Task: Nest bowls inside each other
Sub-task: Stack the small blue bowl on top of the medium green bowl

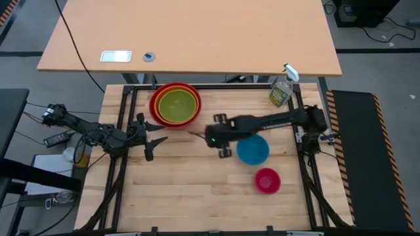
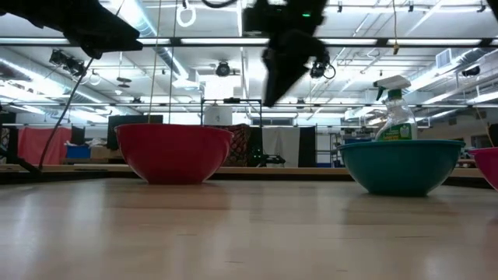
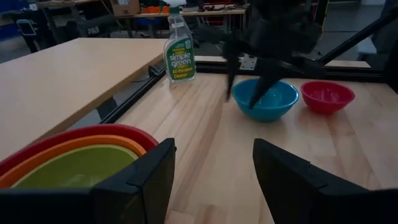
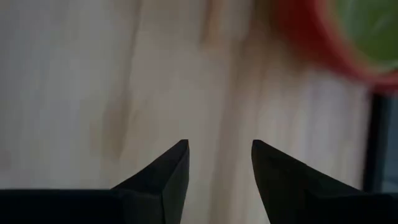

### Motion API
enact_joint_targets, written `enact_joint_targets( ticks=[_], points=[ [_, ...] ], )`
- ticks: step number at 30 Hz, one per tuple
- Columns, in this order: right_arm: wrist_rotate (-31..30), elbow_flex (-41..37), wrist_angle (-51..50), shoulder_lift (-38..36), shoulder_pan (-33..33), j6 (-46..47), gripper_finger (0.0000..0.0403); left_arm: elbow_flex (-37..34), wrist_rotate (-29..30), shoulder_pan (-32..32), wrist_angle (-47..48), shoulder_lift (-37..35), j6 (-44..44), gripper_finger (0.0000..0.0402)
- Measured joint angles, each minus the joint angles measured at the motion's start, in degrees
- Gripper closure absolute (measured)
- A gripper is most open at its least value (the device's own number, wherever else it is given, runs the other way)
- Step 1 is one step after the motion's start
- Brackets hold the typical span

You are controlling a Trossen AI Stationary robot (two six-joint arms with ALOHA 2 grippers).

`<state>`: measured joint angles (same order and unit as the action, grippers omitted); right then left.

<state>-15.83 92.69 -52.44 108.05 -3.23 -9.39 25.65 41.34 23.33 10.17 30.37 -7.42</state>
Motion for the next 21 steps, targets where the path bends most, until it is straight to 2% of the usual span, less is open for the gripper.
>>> enact_joint_targets(
  ticks=[10, 15, 21],
  points=[
    [-1.03, -20.26, -2.38, -15.49, -3.23, 16.11, 0.0208, 0.00, 0.00, 0.00, -0.09, 0.00, -0.35, 0.0182],
    [0.21, -25.75, -5.50, -20.66, -3.42, 22.71, 0.0172, 0.00, 0.00, 0.00, -0.13, 0.00, -0.33, 0.0182],
    [-3.55, -29.48, -7.20, -22.66, -2.05, 24.42, 0.0128, 0.00, 0.00, 0.00, -0.53, 0.00, 0.52, 0.0182]
  ],
)
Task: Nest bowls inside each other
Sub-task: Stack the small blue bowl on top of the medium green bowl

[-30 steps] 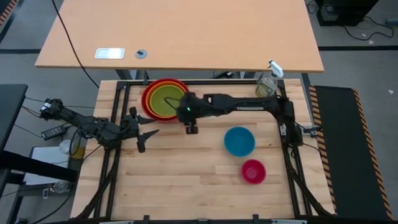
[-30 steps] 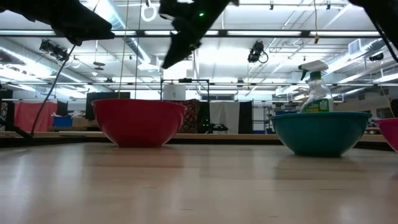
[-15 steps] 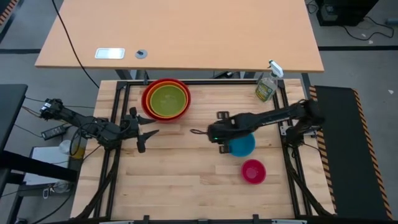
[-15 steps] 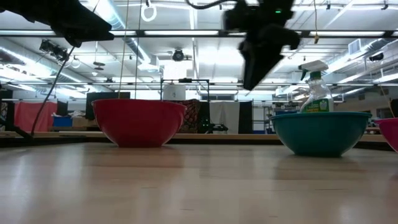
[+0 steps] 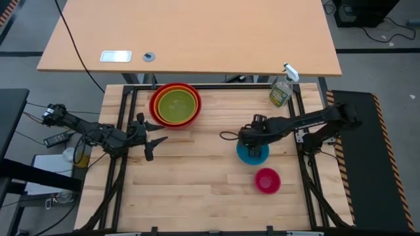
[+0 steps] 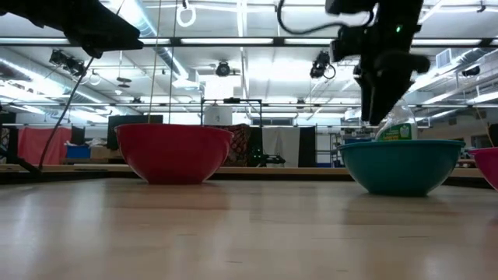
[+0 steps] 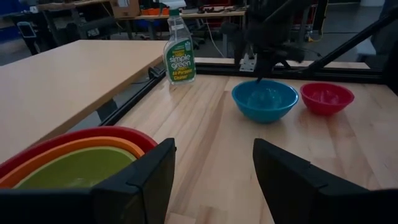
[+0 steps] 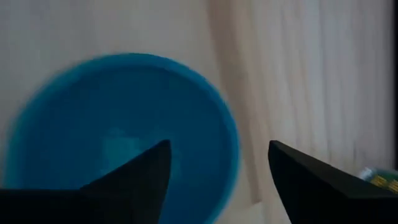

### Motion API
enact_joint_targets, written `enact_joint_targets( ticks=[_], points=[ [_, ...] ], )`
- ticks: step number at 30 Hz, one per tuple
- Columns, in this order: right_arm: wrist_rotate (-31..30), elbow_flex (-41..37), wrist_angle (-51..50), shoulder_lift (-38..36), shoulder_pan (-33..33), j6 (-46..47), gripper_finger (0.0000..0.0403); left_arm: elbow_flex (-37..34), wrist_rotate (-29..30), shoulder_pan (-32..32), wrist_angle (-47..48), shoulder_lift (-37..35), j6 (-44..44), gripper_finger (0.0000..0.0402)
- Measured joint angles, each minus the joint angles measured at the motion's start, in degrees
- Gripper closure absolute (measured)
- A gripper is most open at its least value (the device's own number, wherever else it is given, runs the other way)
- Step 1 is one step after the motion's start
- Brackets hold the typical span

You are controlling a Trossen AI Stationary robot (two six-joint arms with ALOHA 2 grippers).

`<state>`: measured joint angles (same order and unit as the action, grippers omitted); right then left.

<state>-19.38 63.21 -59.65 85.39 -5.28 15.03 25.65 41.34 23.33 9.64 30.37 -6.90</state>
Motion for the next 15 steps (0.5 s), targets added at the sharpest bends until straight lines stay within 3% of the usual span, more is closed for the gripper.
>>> enact_joint_targets(
  ticks=[6, 15],
  points=[
    [-0.78, -4.50, 2.06, 0.50, 6.02, -2.29, 0.0142, 0.00, 0.00, 0.00, 0.01, -0.02, 0.20, 0.0182],
    [4.27, -9.38, 8.61, 0.59, 11.93, -7.07, 0.0210, 0.00, 0.00, -0.02, 0.02, 0.00, 0.62, 0.0182]
  ],
)
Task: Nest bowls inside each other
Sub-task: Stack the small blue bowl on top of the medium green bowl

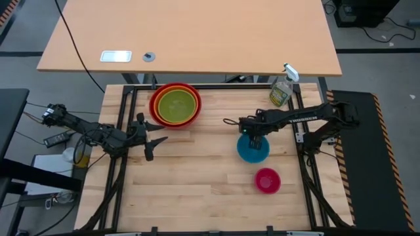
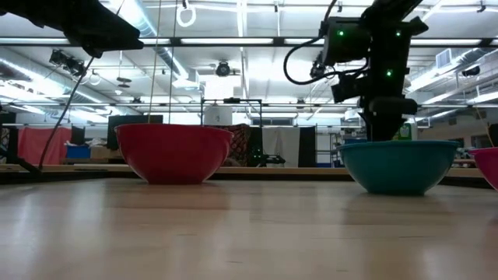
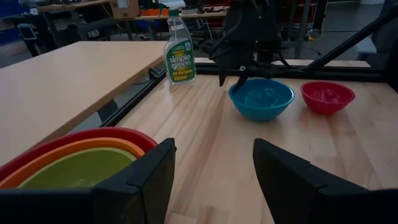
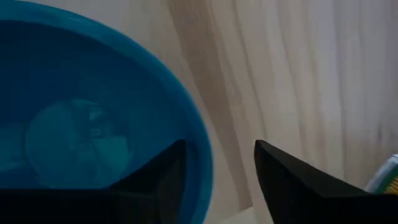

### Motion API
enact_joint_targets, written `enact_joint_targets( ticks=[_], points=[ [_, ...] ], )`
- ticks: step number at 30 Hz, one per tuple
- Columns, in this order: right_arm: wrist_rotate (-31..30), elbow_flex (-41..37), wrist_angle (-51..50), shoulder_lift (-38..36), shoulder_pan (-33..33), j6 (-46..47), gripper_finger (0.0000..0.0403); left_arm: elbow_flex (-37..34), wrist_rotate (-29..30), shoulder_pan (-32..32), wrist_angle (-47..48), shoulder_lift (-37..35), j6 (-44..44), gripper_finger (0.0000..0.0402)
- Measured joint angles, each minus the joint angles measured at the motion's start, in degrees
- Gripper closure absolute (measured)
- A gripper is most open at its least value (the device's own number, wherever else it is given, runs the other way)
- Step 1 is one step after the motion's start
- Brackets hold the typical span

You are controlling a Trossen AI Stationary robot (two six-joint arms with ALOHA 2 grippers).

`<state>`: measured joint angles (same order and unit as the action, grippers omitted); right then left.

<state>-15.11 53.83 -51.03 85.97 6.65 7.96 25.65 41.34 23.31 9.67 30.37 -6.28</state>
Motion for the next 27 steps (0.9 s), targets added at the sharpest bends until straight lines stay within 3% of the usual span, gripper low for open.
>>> enact_joint_targets(
  ticks=[15, 19, 27],
  points=[
    [4.45, 0.03, 2.55, 1.11, 0.25, 1.11, 0.0393, 0.00, 0.00, 0.00, 0.02, -0.02, -0.33, 0.0182],
    [4.19, 0.08, 2.72, 1.11, 0.25, 1.37, 0.0393, 0.00, 0.00, 0.00, 0.03, -0.02, -0.35, 0.0182],
    [3.15, 0.16, 3.02, 0.59, 0.20, 3.35, 0.0351, 0.00, 0.00, 0.00, 0.00, -0.02, -0.39, 0.0182]
  ],
)
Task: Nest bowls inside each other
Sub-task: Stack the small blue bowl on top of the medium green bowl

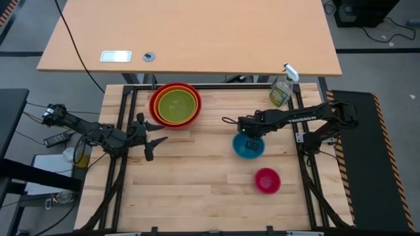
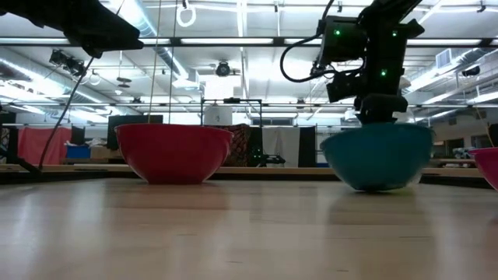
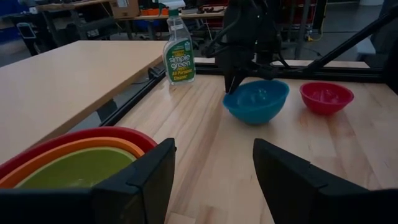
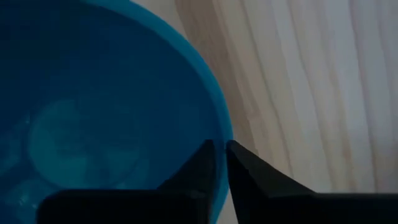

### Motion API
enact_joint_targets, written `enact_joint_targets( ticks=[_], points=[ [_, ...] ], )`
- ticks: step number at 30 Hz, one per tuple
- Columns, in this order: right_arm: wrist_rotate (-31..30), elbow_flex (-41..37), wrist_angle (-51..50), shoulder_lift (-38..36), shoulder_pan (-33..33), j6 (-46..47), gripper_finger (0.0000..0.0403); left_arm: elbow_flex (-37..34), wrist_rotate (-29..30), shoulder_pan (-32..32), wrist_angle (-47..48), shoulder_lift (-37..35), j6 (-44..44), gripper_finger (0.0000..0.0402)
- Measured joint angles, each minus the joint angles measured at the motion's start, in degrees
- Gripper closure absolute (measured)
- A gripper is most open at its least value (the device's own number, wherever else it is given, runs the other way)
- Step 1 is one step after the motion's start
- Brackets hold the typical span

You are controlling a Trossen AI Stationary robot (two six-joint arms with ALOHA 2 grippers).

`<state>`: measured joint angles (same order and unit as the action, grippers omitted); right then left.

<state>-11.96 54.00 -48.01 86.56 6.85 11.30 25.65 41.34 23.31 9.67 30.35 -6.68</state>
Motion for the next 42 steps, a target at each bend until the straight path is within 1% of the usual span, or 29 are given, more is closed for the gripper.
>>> enact_joint_targets(
  ticks=[11, 17, 20, 22, 25, 27, 31, 36, 42],
  points=[
    [-0.38, 0.07, -0.65, 0.00, 0.00, 0.56, 0.0285, 0.00, 0.00, 0.00, 0.00, 0.00, -0.02, 0.0182],
    [-0.50, 3.64, -4.40, 0.00, 0.04, 1.00, 0.0250, 0.00, 0.00, 0.00, -0.02, 0.01, -0.02, 0.0182],
    [-0.64, 4.24, -4.31, -0.02, 0.04, 0.56, 0.0240, 0.00, 0.00, 0.00, -0.02, 0.01, -0.02, 0.0182],
    [-1.98, 4.24, -5.04, -0.02, 0.12, -0.12, 0.0237, 0.00, 0.00, 0.00, -0.01, 0.01, -0.02, 0.0182],
    [-5.83, 4.24, -5.88, -0.02, 0.23, -0.62, 0.0236, 0.00, 0.00, 0.00, 0.00, 0.02, -0.02, 0.0182],
    [-6.21, 4.24, -6.04, -0.02, 0.70, -1.47, 0.0236, 0.00, 0.00, 0.00, -0.01, 0.02, -0.04, 0.0182],
    [-3.32, 3.89, -5.30, 0.11, 2.68, -3.41, 0.0236, 0.00, 0.00, 0.00, 0.00, 0.02, -0.04, 0.0182],
    [1.68, 0.02, -1.36, 0.13, 5.65, -5.18, 0.0238, 0.00, 0.00, 0.01, 0.00, 0.00, -0.04, 0.0182],
    [5.65, -2.94, 2.76, 0.17, 7.20, -5.93, 0.0255, 0.00, 0.00, 0.00, 0.00, 0.01, -0.04, 0.0182]
  ],
)
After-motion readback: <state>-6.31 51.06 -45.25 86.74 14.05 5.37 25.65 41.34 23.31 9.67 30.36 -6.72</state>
